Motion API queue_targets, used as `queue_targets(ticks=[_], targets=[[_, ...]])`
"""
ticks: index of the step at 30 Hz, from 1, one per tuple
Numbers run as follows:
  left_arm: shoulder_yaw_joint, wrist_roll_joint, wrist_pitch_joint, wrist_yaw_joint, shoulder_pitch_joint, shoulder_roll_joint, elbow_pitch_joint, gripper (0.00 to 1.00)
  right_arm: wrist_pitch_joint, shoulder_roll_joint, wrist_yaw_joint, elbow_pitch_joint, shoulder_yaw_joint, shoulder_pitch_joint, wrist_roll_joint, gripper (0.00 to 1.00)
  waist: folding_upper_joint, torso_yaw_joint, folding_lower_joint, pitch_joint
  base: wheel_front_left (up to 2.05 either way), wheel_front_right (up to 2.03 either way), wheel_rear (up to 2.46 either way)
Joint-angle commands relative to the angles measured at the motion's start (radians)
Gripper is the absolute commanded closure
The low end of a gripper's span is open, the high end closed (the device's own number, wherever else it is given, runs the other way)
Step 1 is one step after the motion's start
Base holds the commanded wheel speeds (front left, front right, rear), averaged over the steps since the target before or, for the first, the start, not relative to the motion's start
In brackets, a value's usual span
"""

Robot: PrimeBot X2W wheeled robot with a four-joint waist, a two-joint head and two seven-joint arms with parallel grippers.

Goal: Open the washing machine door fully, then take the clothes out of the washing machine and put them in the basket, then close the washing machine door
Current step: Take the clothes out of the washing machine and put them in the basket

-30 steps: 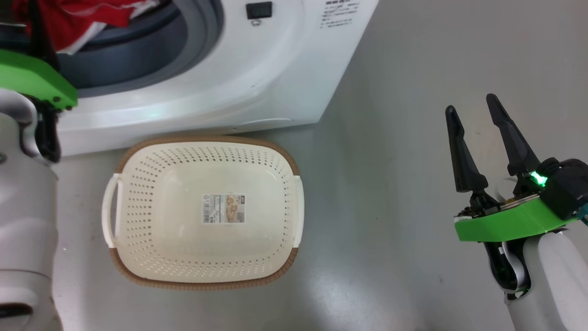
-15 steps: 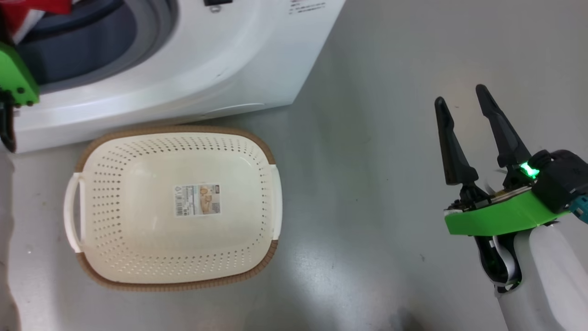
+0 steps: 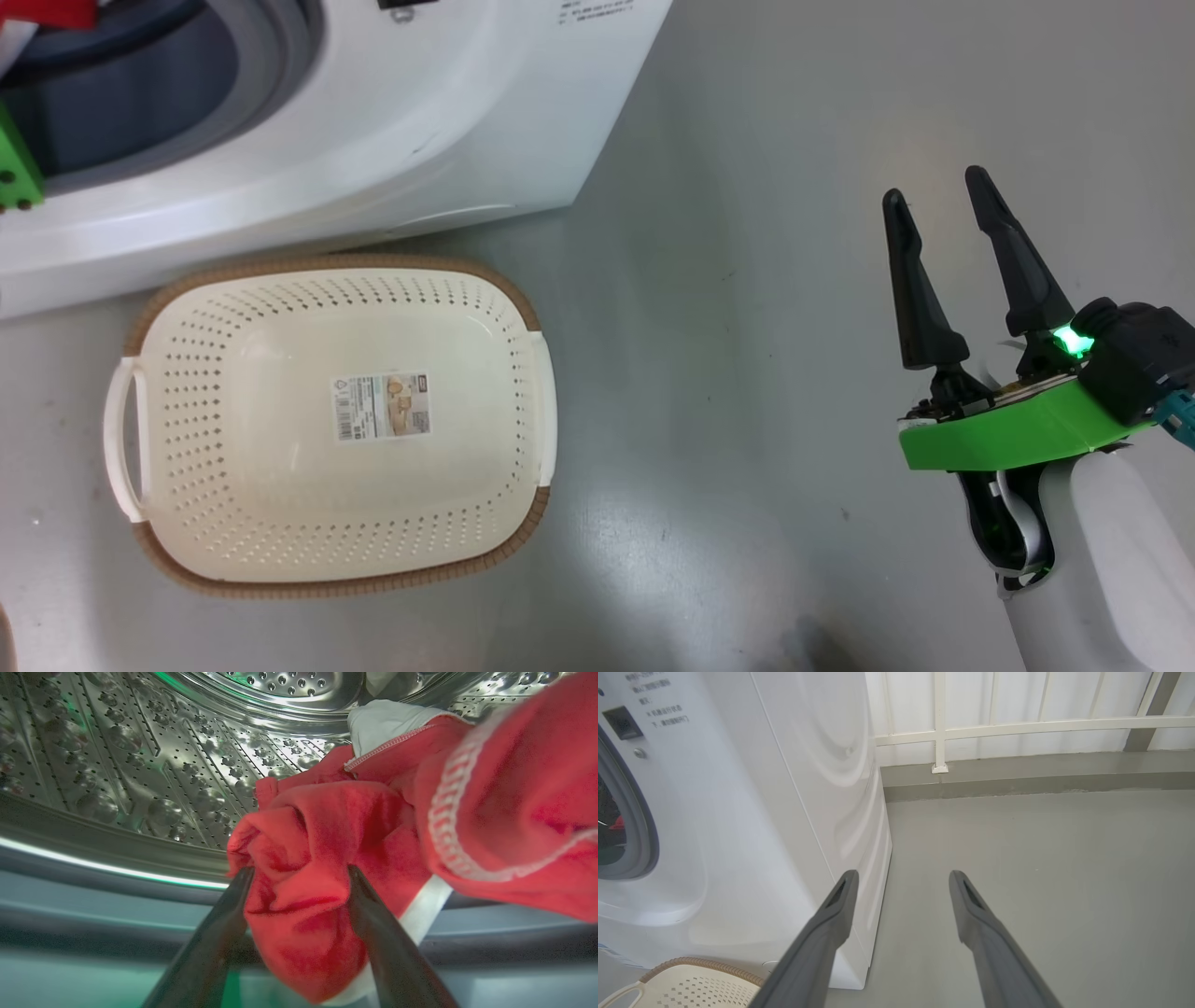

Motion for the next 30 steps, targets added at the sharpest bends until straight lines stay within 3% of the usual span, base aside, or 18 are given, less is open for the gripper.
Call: queue_targets(ticks=[1,10,20,30], targets=[[0.005,-0.007,-0.019,0.005,0.014,0.061,-0.019,1.00,-0.006,0.004,0.003,-0.017,0.016,0.007,0.005,0.00,-0.0001,0.003,0.0000,-0.013,0.00,0.00,0.00],[-0.030,0.006,-0.076,-0.012,0.058,0.053,-0.016,1.00,-0.006,0.002,0.003,-0.004,0.019,0.018,0.016,0.00,-0.0001,0.011,0.0000,-0.060,0.00,0.00,0.00],[-0.016,-0.028,-0.147,0.005,0.125,0.044,-0.042,1.00,-0.006,-0.001,0.003,0.010,0.025,0.046,0.025,0.00,-0.0001,0.019,0.0000,-0.133,0.00,0.00,0.00],[0.053,-0.090,-0.160,0.030,0.306,0.027,-0.245,1.00,-0.006,0.000,0.003,0.021,0.020,0.078,0.024,0.00,-0.0001,0.045,0.0000,-0.218,0.00,0.00,0.00]])
